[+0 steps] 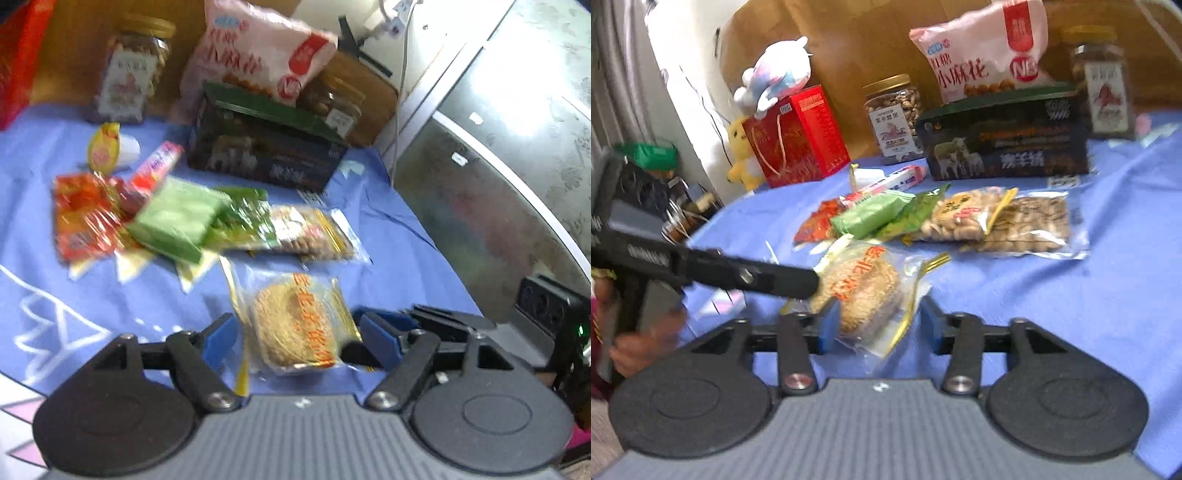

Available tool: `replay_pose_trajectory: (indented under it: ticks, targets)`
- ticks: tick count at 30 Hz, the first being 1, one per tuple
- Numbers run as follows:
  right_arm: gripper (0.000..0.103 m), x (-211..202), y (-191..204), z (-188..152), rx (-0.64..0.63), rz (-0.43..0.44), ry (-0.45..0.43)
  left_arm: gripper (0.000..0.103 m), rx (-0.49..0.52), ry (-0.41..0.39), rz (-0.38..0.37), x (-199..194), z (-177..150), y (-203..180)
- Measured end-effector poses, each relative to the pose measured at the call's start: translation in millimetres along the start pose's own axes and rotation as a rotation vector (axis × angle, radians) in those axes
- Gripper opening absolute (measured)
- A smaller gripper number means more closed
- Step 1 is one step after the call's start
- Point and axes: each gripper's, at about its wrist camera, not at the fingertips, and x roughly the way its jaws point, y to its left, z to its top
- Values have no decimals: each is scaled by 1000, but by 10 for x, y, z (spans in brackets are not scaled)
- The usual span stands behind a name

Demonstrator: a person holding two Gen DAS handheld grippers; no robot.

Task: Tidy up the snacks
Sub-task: 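Lift the pastry bag into the tin box and release it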

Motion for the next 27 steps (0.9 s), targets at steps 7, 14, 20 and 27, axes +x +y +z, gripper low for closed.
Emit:
replay_pose_trajectory:
  ticks: [7, 14, 20, 27]
  targets:
    - [74, 34, 130, -96, -169, -83, 22, 86, -30, -5, 30, 22, 67, 79]
    - [59, 180, 234, -178, -266, -132, 22, 59, 31, 73, 26, 305, -57, -49]
    - [35, 79, 307, -118, -294, -140, -36, 56, 57, 69, 13, 222, 67, -194]
    - [35, -80, 222, 303, -317, -192, -201, 57, 177, -45, 10, 192, 626, -503]
